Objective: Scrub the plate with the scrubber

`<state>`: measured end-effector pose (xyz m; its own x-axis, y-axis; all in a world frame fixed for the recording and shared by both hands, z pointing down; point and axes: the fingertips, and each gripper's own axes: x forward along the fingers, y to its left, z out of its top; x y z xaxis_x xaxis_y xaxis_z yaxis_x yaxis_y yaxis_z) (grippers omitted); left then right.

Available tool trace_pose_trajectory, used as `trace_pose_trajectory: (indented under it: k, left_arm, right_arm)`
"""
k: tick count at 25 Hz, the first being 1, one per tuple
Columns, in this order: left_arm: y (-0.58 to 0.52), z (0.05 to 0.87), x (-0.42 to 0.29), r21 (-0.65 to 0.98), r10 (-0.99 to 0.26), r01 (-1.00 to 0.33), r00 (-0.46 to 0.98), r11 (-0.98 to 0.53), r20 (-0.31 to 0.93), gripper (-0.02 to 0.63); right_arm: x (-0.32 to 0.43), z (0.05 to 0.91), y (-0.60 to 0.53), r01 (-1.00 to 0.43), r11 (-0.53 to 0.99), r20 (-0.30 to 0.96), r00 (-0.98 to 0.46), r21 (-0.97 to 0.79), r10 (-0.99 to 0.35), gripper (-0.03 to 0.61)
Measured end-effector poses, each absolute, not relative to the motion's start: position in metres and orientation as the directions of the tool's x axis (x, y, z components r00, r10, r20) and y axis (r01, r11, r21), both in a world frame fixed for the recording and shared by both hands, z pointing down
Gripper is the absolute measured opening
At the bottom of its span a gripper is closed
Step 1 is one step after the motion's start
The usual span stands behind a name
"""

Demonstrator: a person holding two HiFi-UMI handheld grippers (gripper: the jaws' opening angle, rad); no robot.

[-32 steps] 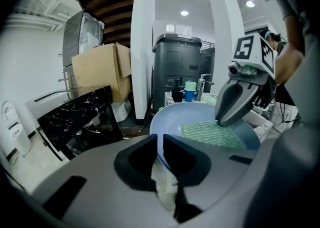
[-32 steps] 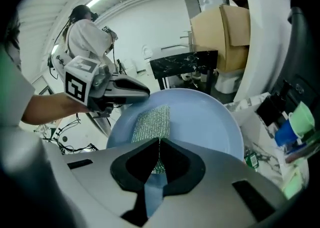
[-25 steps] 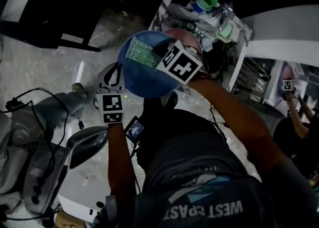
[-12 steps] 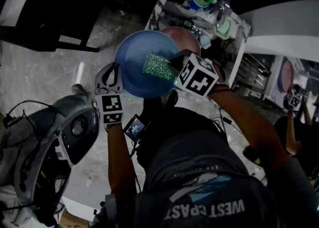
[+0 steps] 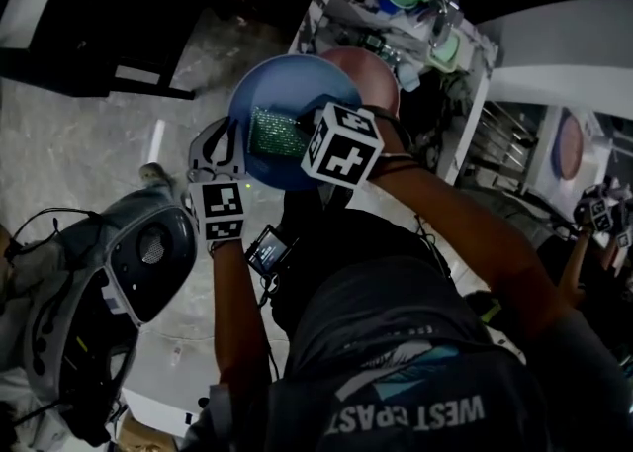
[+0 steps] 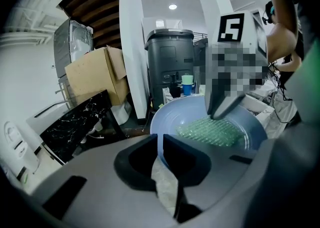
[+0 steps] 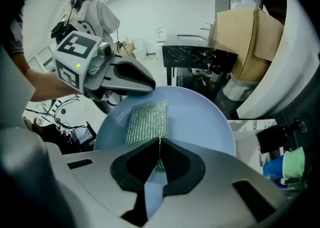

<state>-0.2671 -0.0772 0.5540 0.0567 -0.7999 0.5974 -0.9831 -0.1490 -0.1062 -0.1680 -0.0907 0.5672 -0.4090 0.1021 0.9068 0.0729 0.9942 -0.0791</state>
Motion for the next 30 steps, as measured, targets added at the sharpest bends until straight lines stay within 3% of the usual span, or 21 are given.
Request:
trace_pose_trajectory:
  k: [9, 18, 23, 30]
  left_arm:
    - [-0.075, 0.553, -0.267, -0.109, -0.805, -0.981, 0.067, -0.162, 0.590, 0.035]
    - [-0.076, 0.554, -0.267, -0.107, -0.804, -0.979, 0.076, -0.171, 0.590, 0.034]
    - [-0.077, 0.553, -0.267, -0.104, -0.804, -0.979, 0.079, -0.173, 0.589, 0.034]
    - [-0.077, 0.553, -0.267, -0.105, -0.806, -0.980, 0.075, -0.167, 0.587, 0.034]
  right_arm:
    - [-0.149, 0.554, -0.169, -0.018, 0.999, 0.931, -0.361, 0.044, -0.048, 0.040]
    - [-0.110, 0.560, -0.105, 0.072, 0.997, 0.958, -0.284, -0.025, 0.044, 0.040]
    - [-0.139, 0.567, -0.074, 0.140, 0.989, 0.948, -0.303, -0.055, 0.095, 0.040]
    - [-0.176, 0.569, -0.113, 0.121, 0.993, 0.940, -0.338, -0.003, 0.045, 0.040]
